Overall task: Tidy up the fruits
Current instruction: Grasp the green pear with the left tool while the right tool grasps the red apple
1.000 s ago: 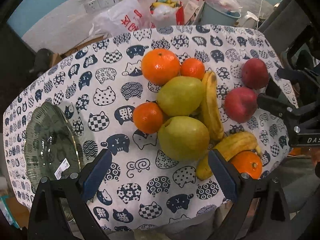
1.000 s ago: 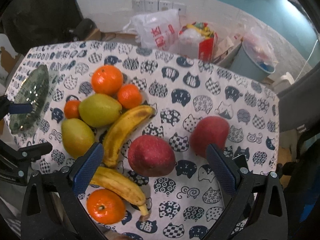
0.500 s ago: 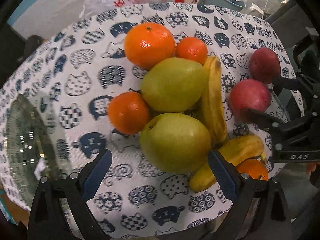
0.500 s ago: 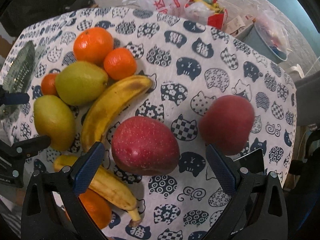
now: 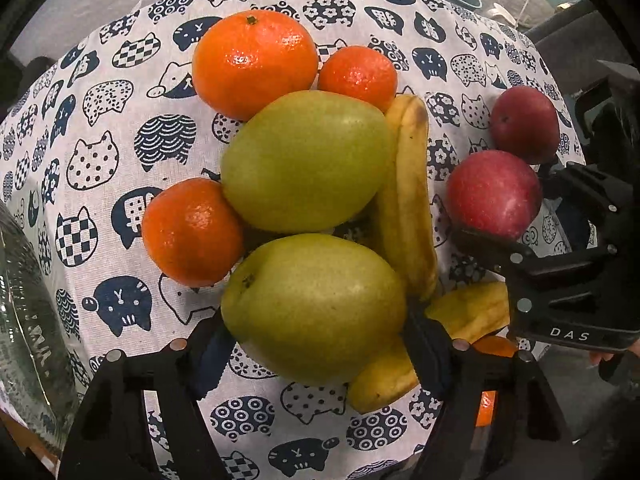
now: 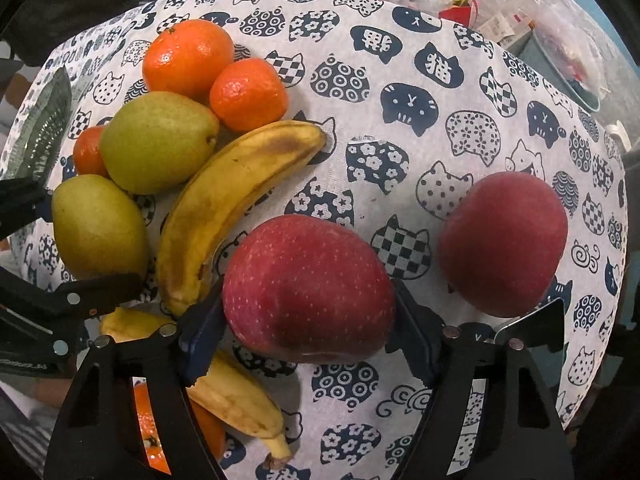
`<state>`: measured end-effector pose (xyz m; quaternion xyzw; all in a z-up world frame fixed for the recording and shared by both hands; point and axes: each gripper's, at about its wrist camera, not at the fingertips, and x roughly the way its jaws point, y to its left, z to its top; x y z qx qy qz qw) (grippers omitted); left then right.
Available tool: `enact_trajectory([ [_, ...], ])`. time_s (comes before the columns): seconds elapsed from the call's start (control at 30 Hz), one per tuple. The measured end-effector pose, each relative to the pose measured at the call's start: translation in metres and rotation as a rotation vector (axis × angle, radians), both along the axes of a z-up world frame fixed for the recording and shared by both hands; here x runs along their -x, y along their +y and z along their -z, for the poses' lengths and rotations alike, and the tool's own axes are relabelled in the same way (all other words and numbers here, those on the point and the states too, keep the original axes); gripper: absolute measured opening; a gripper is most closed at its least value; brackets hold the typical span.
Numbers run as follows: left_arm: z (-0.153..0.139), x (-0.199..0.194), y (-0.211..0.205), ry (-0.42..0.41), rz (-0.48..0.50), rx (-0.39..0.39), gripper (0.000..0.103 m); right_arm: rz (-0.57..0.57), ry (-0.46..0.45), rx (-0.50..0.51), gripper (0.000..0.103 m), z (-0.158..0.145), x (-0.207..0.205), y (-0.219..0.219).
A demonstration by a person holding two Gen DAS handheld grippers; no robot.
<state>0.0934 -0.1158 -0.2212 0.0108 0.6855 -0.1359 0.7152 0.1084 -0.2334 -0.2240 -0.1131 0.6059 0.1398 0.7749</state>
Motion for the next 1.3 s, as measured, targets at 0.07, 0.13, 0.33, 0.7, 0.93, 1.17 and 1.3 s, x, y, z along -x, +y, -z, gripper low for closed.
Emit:
enact_trajectory([
  [0.07, 0.000, 0.001, 0.002, -0.008, 0.003, 0.007, 0.078, 0.003, -0.003, -0.002, 0.076, 0.001, 0.001, 0.000],
  [0.13, -0.006, 0.004, 0.007, -0.017, 0.016, 0.007, 0.078, 0.008, -0.009, 0.000, 0.076, 0.001, 0.005, -0.001],
  [0.33, -0.012, 0.016, 0.011, -0.051, 0.038, -0.033, 0.077, 0.022, -0.065, -0.022, 0.076, -0.022, 0.017, -0.005],
  [0.7, -0.065, 0.034, 0.023, -0.164, 0.023, -0.031, 0.077, -0.015, -0.215, -0.051, 0.076, -0.078, 0.033, 0.025],
  [0.93, -0.100, 0.051, 0.056, -0.240, 0.004, -0.039, 0.077, -0.051, -0.281, -0.101, 0.076, -0.105, 0.036, 0.045],
  [1.17, -0.126, 0.067, 0.104, -0.278, -0.058, -0.037, 0.077, -0.114, -0.313, -0.140, 0.076, -0.118, 0.041, 0.080],
  [1.3, -0.134, 0.075, 0.125, -0.301, -0.089, -0.038, 0.077, -0.155, -0.319, -0.156, 0.076, -0.124, 0.042, 0.104],
])
